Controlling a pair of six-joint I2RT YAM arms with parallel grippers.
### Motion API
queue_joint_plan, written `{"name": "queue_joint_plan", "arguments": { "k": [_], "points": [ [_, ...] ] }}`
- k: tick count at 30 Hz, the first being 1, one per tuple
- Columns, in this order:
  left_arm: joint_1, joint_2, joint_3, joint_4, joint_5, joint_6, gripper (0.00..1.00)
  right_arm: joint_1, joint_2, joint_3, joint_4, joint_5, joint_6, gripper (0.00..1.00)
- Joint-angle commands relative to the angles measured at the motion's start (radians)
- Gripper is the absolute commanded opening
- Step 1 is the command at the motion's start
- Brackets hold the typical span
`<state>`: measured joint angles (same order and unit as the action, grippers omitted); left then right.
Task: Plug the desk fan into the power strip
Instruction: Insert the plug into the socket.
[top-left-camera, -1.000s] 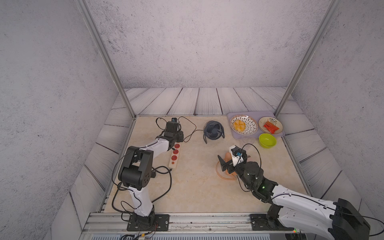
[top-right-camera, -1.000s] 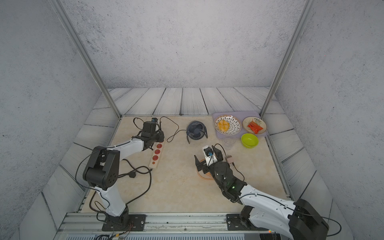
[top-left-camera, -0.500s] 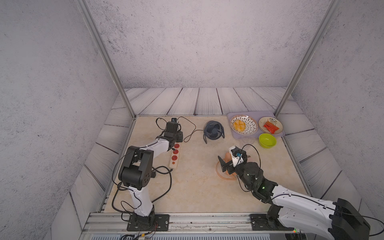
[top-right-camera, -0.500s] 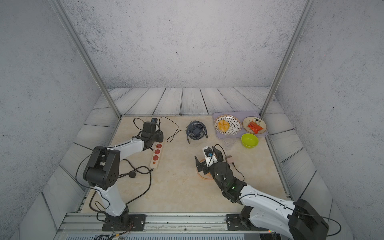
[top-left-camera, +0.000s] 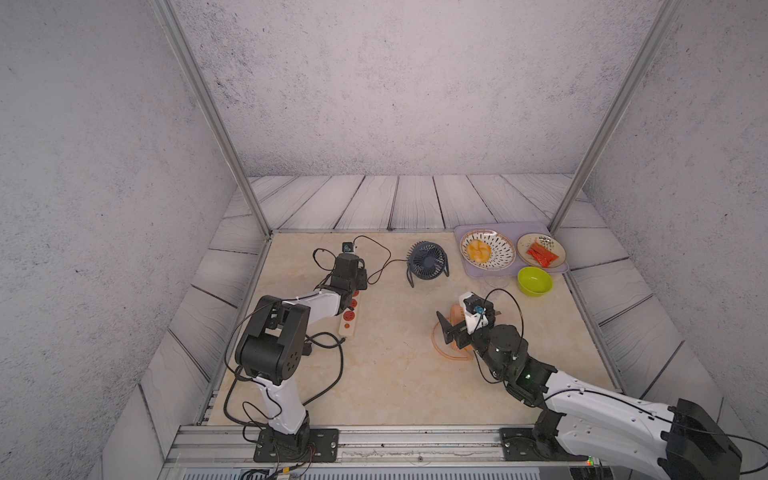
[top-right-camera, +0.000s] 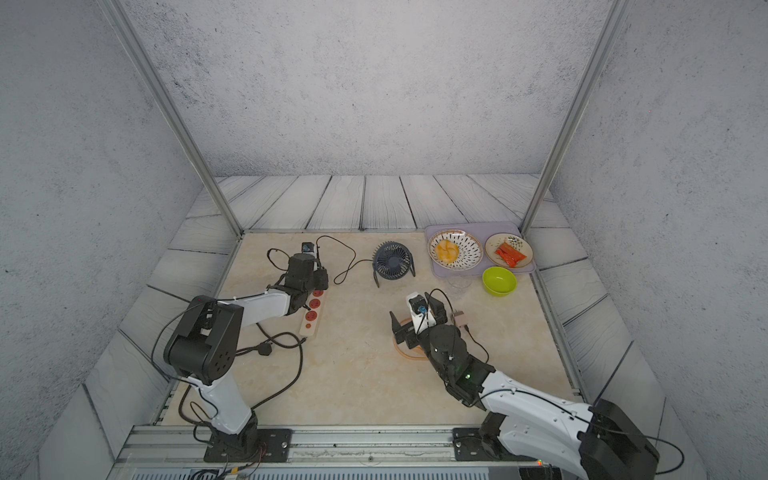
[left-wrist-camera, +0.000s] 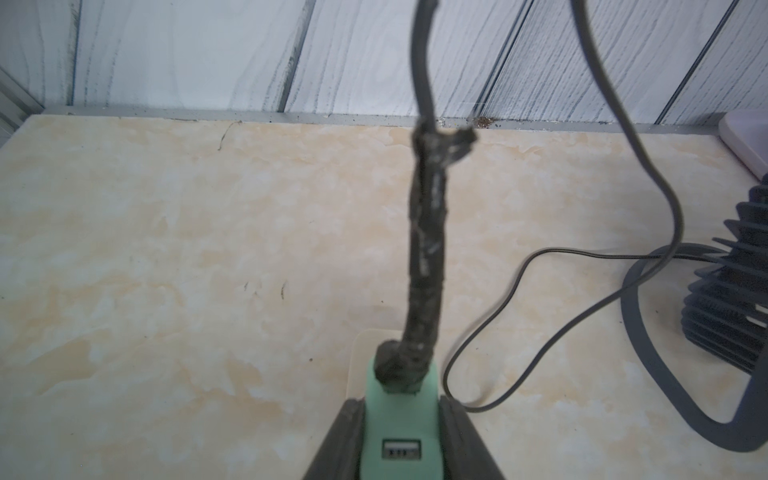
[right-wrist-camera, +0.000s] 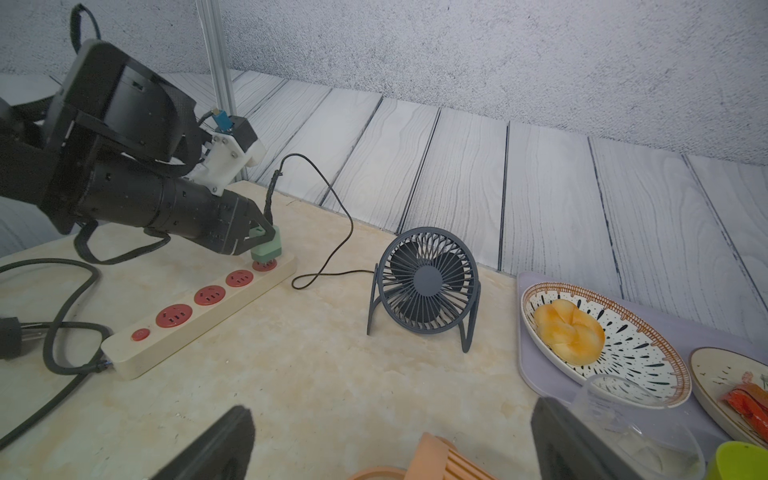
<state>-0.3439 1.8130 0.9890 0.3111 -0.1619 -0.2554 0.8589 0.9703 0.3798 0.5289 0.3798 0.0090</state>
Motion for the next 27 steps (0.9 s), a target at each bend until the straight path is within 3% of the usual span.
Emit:
{"name": "queue_joint_plan", "arguments": {
  "k": [1,9,19,27],
  "points": [
    [-0.015,0.055,-0.042,-0.123,-0.034,-0.002,0.00,0.001,-0.029,-0.016,-0.017,0.028,0.011,0.99],
    [-0.024,0.152,0.077,-0.267,-0.086,-0.046,0.00,0.000,-0.055,-0.025,-0.033,0.039,0.011,0.99],
    [-0.057,0.046,-0.088,-0.129,-0.103,-0.014,0.00,0.000,-0.034,-0.019,-0.018,0.034,0.002,0.99],
    [-0.084,0.074,-0.086,-0.107,-0.142,0.003,0.00,0.000,-0.036,-0.009,-0.030,0.022,0.001,0.99]
  ]
}}
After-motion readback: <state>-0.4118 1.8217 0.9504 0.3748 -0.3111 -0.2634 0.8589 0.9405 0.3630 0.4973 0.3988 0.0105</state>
